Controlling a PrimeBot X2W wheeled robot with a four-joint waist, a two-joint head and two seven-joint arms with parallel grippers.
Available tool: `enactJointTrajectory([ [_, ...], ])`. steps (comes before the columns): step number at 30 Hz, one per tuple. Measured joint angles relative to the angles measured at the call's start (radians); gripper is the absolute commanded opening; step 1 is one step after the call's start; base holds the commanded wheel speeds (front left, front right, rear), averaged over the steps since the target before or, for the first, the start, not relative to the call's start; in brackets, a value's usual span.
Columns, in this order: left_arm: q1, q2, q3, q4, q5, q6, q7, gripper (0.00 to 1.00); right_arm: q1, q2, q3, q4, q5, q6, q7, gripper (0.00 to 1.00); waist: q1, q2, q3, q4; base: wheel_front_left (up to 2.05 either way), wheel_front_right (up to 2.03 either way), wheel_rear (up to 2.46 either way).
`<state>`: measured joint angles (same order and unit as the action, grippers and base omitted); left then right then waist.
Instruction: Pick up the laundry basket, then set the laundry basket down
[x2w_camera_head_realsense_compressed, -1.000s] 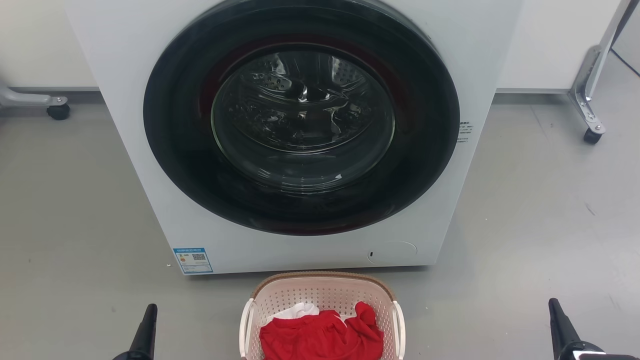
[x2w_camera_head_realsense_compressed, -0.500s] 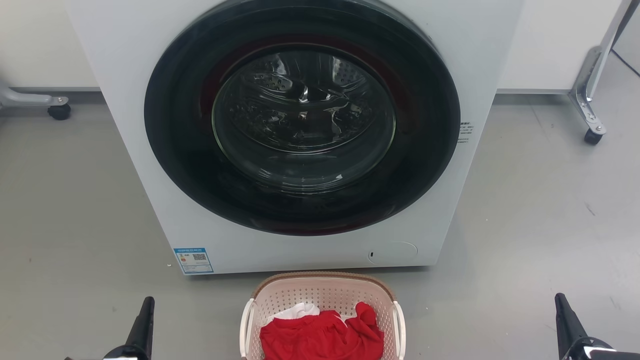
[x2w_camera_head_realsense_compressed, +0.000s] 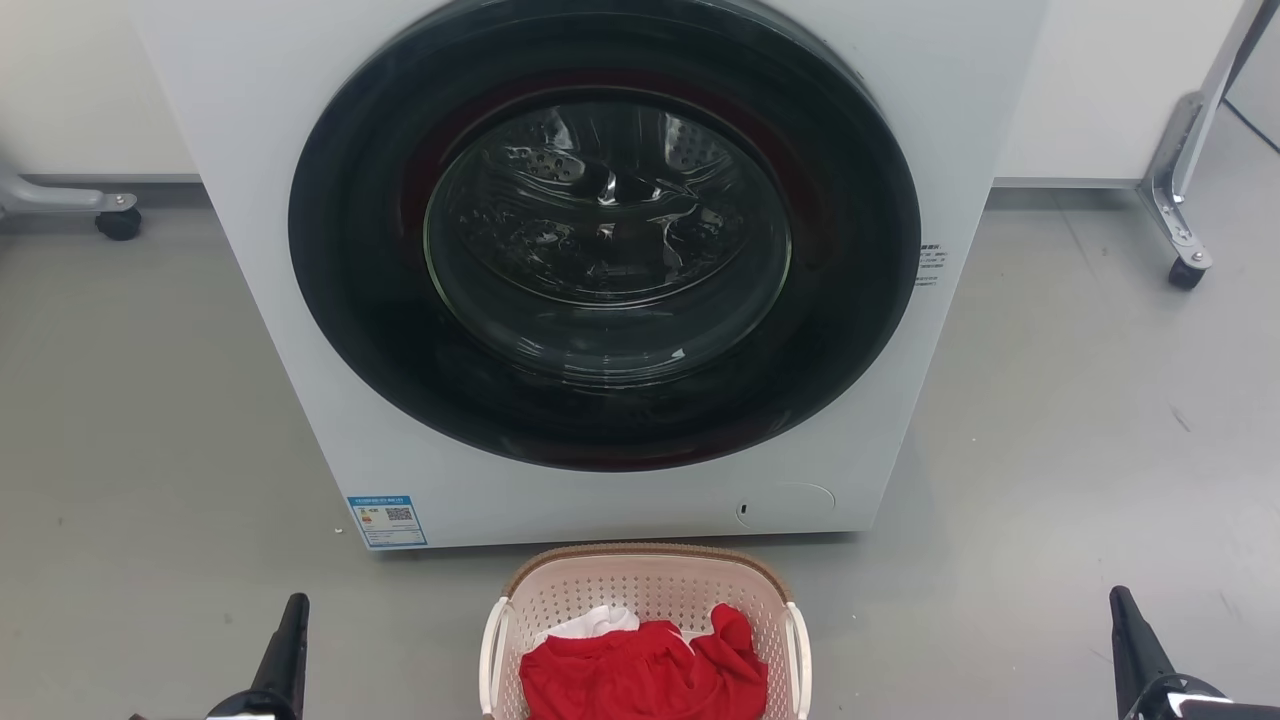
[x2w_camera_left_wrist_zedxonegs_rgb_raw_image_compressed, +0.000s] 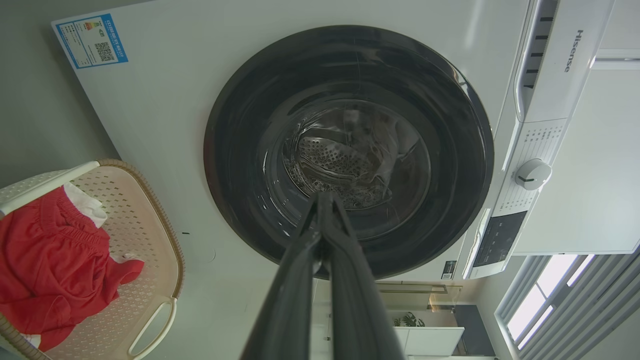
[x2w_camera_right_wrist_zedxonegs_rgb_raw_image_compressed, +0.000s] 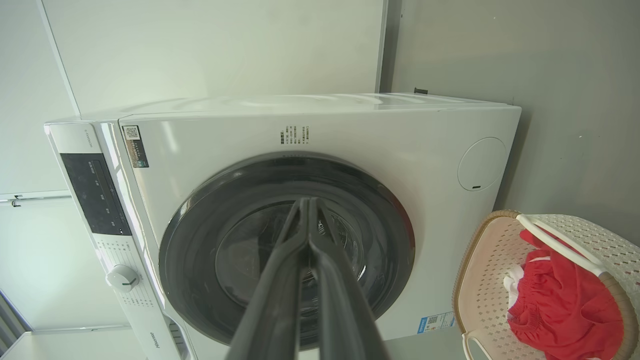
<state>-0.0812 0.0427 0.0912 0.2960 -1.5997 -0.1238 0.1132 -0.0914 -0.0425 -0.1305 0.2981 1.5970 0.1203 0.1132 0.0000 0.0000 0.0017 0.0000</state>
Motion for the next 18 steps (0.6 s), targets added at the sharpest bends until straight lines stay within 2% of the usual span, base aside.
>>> enactJointTrajectory([
  [18, 0.000, 0.000, 0.000, 0.000, -0.001, 0.000, 0.000, 0.00, 0.000, 0.000, 0.000, 0.000, 0.000, 0.000, 0.000, 0.00, 0.0000, 0.0000, 0.000, 0.000, 0.00, 0.00, 0.00],
])
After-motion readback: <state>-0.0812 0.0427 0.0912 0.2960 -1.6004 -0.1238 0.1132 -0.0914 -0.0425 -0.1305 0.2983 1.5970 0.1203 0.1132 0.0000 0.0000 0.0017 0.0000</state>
